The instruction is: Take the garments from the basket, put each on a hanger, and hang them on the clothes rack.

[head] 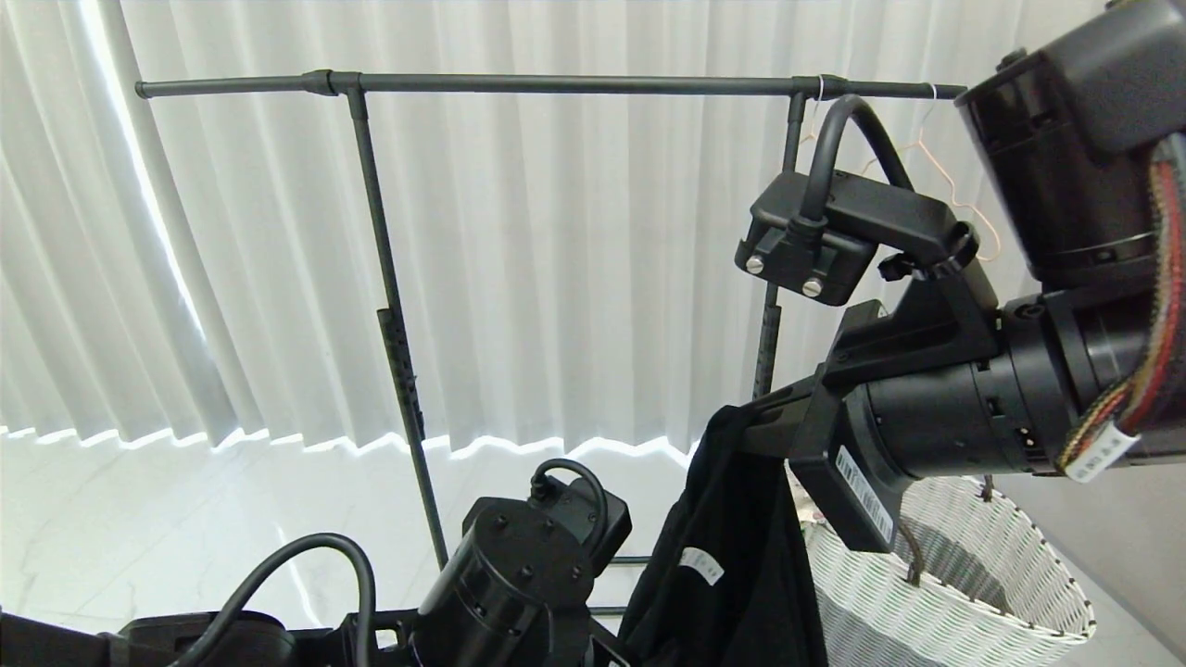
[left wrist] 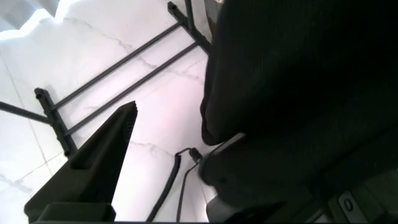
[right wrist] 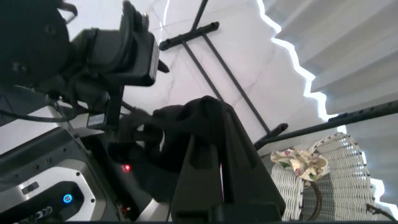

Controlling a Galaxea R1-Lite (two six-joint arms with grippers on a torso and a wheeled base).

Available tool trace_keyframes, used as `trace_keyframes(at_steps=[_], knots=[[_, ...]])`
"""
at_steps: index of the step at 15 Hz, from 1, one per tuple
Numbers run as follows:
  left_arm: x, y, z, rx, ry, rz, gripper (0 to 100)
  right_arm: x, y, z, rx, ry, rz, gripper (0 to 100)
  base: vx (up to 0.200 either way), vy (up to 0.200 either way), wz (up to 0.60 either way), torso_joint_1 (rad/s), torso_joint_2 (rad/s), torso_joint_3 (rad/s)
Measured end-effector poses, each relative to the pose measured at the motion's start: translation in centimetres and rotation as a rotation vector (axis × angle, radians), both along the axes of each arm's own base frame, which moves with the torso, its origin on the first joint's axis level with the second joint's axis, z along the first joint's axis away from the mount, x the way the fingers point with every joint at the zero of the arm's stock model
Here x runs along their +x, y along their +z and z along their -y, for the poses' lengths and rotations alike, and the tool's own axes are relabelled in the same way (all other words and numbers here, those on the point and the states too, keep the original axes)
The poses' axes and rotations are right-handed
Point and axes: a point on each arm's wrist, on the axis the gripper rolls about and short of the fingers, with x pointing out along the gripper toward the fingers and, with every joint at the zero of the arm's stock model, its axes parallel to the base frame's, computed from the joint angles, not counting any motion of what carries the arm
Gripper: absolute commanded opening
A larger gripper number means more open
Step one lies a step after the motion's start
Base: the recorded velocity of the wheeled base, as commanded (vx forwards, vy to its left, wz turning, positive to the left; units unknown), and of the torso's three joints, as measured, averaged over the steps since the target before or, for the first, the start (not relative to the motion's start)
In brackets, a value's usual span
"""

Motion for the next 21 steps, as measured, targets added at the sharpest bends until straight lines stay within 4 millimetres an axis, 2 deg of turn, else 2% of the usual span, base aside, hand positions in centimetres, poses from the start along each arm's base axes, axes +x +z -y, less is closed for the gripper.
trace_keyframes(at_steps=[1,12,16,19,21], knots=[[-0.1,0.1,-0.1,-0.004,-0.001,0.003,0,0.0,-0.1,0.0,-0.001,-0.002,-0.002,0,0.0,0.0,0.0,0.0,0.0,0.0],[-1.0,1.0,-2.3,0.06,0.125,0.124,0,0.0,-0.9,1.5,-0.013,-0.145,-0.029,0,0.0,0.0,0.0,0.0,0.0,0.0],[-0.1,3.2,-3.3,-0.022,0.185,0.185,0,-0.6,-1.5,3.3,-0.005,-0.217,-0.065,0,0.0,0.0,0.0,0.0,0.0,0.0],[0.8,6.3,-3.9,-0.118,0.208,0.26,0,-0.6,-1.2,5.8,0.017,-0.285,-0.056,0,0.0,0.0,0.0,0.0,0.0,0.0],[0.9,7.6,-4.1,-0.134,0.198,0.303,0,-0.7,-0.5,7.4,0.048,-0.327,-0.039,0,0.0,0.0,0.0,0.0,0.0,0.0]])
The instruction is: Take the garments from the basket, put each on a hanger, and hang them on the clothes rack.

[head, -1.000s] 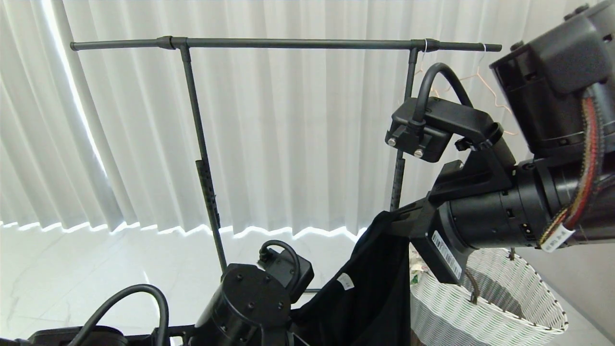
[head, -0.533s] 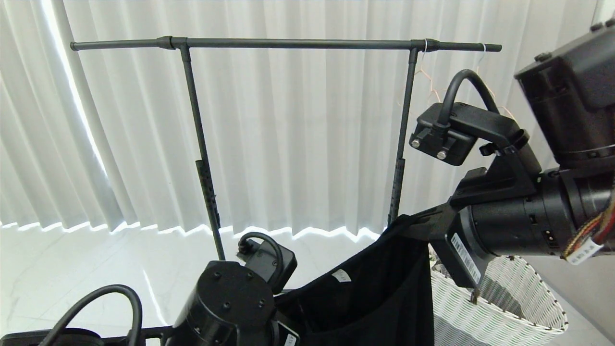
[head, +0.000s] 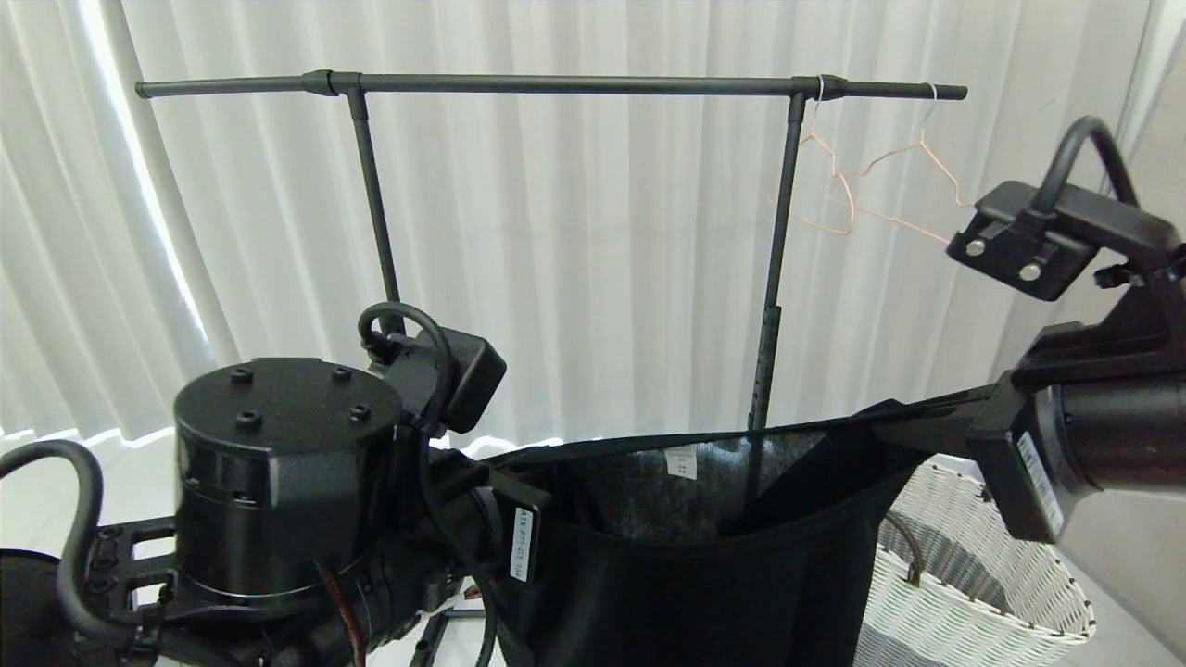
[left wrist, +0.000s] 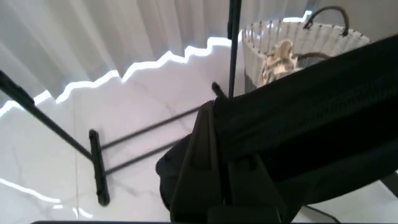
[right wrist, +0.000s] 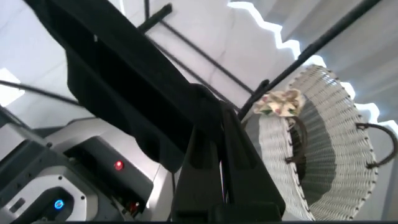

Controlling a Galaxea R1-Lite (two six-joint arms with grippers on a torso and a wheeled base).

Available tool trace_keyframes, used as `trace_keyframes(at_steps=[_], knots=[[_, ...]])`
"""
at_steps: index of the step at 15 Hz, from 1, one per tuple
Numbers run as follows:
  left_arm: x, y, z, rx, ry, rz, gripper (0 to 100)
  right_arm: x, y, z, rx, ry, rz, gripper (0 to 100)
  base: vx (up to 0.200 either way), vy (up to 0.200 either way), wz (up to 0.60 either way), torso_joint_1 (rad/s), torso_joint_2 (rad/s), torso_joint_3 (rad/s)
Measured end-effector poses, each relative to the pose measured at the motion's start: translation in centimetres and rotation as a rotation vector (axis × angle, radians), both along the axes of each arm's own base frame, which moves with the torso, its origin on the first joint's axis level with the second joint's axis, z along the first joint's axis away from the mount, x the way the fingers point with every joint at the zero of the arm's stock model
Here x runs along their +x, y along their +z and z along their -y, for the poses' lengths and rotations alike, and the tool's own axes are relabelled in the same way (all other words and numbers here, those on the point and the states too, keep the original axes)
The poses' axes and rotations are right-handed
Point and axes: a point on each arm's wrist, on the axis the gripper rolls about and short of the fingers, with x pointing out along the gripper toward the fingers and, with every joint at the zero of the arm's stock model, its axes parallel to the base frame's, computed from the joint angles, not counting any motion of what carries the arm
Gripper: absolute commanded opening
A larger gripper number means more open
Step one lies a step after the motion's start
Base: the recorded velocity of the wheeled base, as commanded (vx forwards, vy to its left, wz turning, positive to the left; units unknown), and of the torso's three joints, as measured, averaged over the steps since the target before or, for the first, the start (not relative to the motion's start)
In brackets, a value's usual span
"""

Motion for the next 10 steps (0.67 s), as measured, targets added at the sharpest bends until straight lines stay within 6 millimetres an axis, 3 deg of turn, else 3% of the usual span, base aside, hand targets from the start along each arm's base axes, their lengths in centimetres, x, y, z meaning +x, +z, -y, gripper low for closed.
trace_keyframes(at_steps=[6,10], knots=[[1.2,5.3,0.2,-0.001,-0.191,0.207,0,-1.5,2.9,2.7,0.099,-0.04,0.098,0,0.0,0.0,0.0,0.0,0.0,0.0],[0.4,8.1,-1.0,0.069,-0.305,0.099,0,-2.0,5.7,3.3,0.155,-0.02,0.188,0,0.0,0.0,0.0,0.0,0.0,0.0]])
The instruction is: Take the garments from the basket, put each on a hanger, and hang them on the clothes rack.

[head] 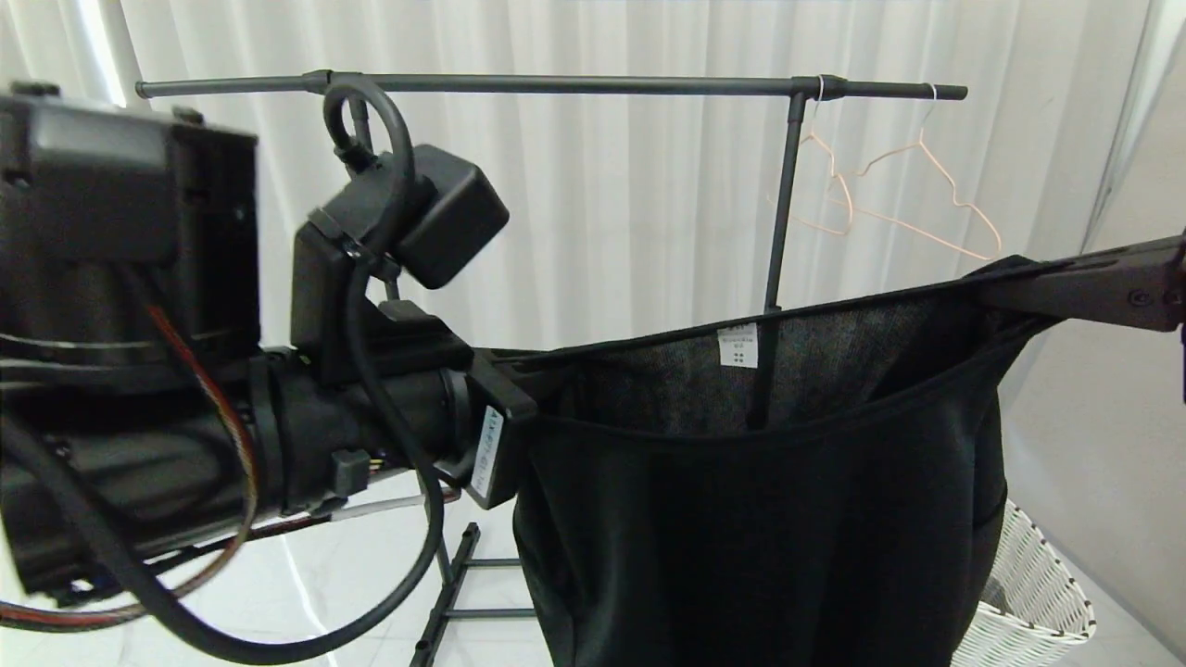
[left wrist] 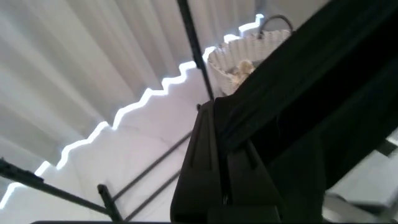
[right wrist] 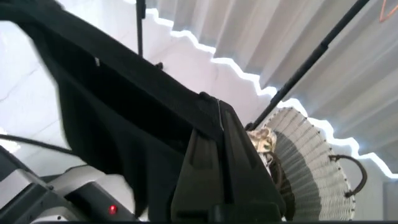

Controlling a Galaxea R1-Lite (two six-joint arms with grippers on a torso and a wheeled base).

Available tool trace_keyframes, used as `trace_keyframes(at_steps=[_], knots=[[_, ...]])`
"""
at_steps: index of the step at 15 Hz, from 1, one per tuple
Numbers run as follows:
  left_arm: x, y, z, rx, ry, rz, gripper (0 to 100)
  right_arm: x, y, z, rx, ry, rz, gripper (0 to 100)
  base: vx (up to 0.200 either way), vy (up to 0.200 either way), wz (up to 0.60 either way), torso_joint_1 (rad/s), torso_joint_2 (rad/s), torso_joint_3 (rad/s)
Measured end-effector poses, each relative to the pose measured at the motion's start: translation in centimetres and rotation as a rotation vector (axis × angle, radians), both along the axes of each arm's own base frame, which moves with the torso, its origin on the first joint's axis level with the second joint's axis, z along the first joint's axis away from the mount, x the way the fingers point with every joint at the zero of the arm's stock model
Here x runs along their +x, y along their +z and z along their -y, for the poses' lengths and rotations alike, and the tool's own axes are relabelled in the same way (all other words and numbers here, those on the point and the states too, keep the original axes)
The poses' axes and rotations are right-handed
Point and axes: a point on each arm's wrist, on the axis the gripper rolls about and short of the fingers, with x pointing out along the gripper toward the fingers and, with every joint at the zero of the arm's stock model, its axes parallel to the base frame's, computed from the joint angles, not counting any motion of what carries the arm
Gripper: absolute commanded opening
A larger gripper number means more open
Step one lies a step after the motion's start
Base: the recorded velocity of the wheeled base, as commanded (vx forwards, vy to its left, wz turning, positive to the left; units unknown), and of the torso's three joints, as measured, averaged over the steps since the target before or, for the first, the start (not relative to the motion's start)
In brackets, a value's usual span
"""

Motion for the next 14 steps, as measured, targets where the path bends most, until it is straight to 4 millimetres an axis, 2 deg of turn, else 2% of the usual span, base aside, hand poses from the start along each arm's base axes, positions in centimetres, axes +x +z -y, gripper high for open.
trace_keyframes(at_steps=[3,7,10,14], knots=[[-0.8,3.2,-0.8,-0.035,-0.03,0.025,0,-0.7,-0.1,0.8,-0.016,0.005,-0.008,0,0.0,0.0,0.0,0.0,0.0,0.0],[0.2,4.9,0.2,-0.077,-0.032,0.1,0,-3.5,-0.8,2.4,-0.1,0.096,-0.067,0,0.0,0.0,0.0,0.0,0.0,0.0],[1.4,5.1,1.4,-0.094,-0.035,0.123,0,-5.6,-0.9,3.2,-0.125,0.22,-0.074,0,0.0,0.0,0.0,0.0,0.0,0.0],[1.8,4.6,1.7,-0.074,-0.029,0.104,0,-6.1,-0.9,2.9,-0.129,0.265,-0.069,0,0.0,0.0,0.0,0.0,0.0,0.0]])
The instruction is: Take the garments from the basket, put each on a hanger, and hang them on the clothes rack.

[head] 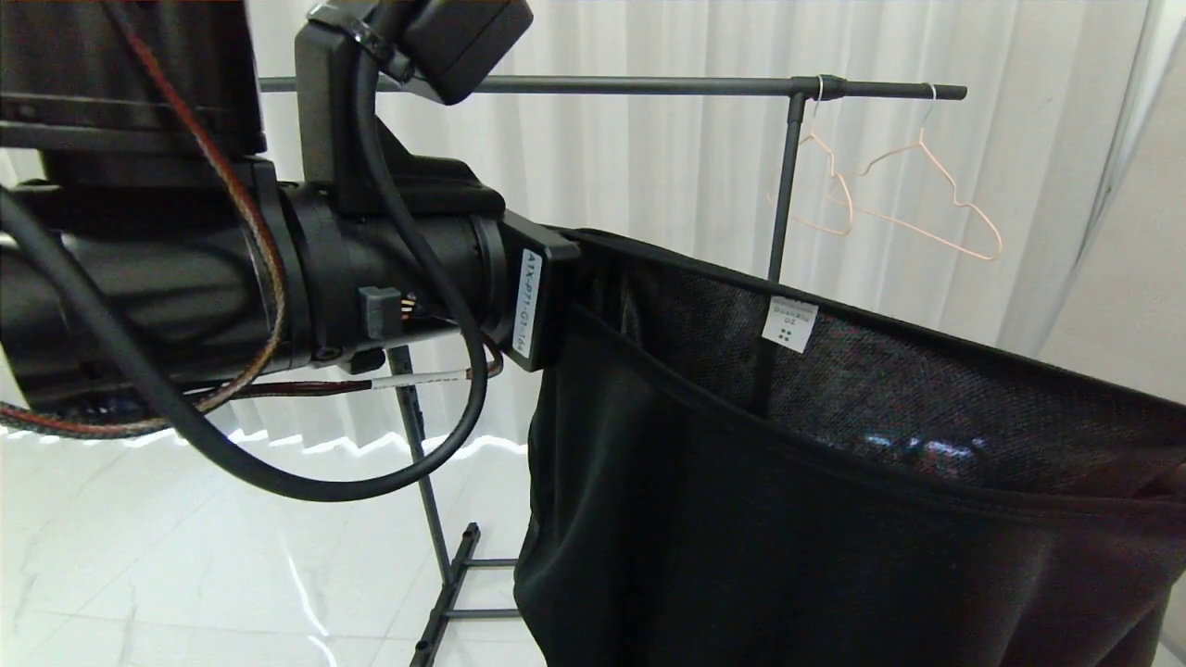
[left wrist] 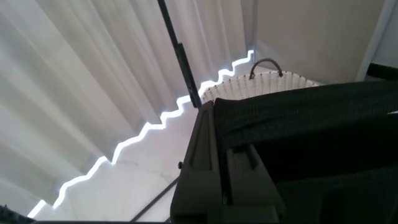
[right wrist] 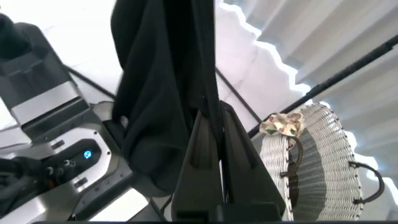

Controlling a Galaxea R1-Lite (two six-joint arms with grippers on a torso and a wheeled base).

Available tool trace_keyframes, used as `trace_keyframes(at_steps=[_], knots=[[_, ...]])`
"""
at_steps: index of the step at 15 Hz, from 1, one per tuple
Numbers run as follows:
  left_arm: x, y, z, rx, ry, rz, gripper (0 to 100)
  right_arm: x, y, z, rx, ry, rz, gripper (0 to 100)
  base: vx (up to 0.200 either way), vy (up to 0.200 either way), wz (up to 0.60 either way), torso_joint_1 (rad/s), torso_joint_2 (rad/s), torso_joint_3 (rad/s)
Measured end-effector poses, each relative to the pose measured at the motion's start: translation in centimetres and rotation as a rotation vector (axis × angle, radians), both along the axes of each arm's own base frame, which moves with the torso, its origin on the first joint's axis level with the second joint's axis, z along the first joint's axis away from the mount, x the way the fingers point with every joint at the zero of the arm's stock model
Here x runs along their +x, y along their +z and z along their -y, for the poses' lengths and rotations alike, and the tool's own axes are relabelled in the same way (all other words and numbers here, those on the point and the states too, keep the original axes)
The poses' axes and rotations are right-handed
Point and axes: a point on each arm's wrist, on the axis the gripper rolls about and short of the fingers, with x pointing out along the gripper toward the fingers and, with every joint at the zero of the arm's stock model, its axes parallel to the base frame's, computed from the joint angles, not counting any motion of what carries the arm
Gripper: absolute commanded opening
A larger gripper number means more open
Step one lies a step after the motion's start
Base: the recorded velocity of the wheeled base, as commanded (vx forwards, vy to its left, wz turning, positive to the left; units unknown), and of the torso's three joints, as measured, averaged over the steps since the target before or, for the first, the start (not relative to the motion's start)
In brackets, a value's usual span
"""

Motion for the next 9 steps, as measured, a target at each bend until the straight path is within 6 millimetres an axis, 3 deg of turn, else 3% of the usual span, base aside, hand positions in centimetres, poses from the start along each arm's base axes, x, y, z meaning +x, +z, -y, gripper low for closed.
trace_keyframes(at_steps=[2,5,9], knots=[[-0.7,-0.9,-0.6,0.071,0.009,-0.067,0,0.6,0.6,-0.6,0.038,-0.061,0.039,0,0.0,0.0,0.0,0.0,0.0,0.0],[-3.8,-1.7,-2.4,0.198,-0.038,-0.218,0,2.3,1.5,-2.8,0.109,-0.113,0.08,0,0.0,0.0,0.0,0.0,0.0,0.0],[-7.5,-0.7,-3.1,0.058,-0.094,-0.393,0,4.5,2.7,-6.4,0.16,-0.123,0.103,0,0.0,0.0,0.0,0.0,0.0,0.0]])
